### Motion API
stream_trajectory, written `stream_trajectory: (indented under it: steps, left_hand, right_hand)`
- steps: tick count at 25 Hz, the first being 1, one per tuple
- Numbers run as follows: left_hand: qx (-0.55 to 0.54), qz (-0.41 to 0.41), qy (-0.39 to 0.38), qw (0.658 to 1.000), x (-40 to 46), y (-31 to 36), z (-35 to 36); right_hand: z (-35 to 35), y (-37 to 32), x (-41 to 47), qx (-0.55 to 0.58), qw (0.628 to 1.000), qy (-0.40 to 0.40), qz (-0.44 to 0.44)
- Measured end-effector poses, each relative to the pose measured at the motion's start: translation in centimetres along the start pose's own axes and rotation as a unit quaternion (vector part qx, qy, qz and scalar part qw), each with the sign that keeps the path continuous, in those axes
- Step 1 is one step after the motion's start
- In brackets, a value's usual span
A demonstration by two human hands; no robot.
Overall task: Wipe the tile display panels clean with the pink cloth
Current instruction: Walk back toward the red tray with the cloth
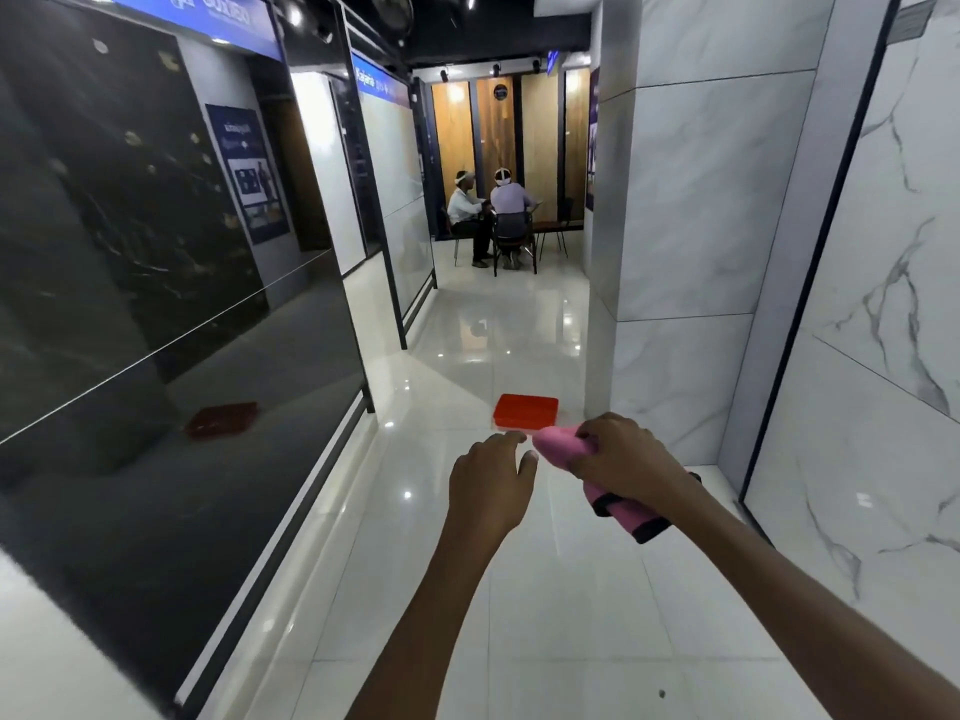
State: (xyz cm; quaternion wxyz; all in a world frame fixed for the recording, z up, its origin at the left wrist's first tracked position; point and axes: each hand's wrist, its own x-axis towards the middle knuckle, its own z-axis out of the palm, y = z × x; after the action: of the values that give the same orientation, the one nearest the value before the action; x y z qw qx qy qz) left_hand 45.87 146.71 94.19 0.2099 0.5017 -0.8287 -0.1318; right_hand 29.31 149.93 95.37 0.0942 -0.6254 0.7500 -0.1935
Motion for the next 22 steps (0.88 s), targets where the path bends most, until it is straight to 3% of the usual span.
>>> stream_trajectory:
  steps: [6, 9, 12, 15, 22]
  left_hand:
    - [0.0, 0.004, -0.048, 0.999, 19.2, 0.3, 6.5]
    - [0.009, 0.004, -0.07, 0.998, 29.7, -1.2, 10.2]
    - [-0.004, 0.001, -0.036, 0.999, 39.6, -2.9, 13.3]
    - [-0.008, -0.037, -0.085, 0.996, 50.7, -4.1, 16.4]
    - [-0.009, -0.102, -0.08, 0.992, 73.5, -9.5, 20.0]
  right_hand:
    - [-0.8, 8.4, 18.3, 0.005, 0.998, 0.005, 0.056]
    - [0.8, 12.8, 28.1, 0.028, 0.996, -0.036, 0.082]
    - [1.1, 16.1, 38.5, 0.048, 0.996, -0.042, 0.058]
    - [0.6, 18.7, 50.6, 0.059, 0.996, -0.05, 0.053]
    - [4.8, 21.4, 75.2, 0.097, 0.982, -0.158, 0.045]
